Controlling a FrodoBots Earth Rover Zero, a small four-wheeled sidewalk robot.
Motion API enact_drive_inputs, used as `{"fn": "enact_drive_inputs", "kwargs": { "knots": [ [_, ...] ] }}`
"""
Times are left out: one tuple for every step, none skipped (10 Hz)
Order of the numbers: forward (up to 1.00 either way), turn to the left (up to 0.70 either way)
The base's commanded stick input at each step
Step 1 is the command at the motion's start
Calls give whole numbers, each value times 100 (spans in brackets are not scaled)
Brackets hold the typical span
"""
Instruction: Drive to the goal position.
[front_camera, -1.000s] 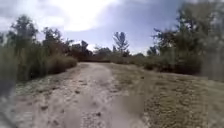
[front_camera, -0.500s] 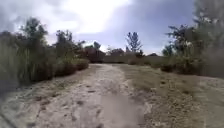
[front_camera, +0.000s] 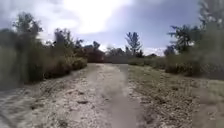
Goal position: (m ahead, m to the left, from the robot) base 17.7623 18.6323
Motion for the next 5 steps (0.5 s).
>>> {"fn": "enact_drive_inputs", "kwargs": {
  "knots": [
    [85,0],
    [85,0],
    [85,0],
    [85,0],
    [85,0]
  ]
}}
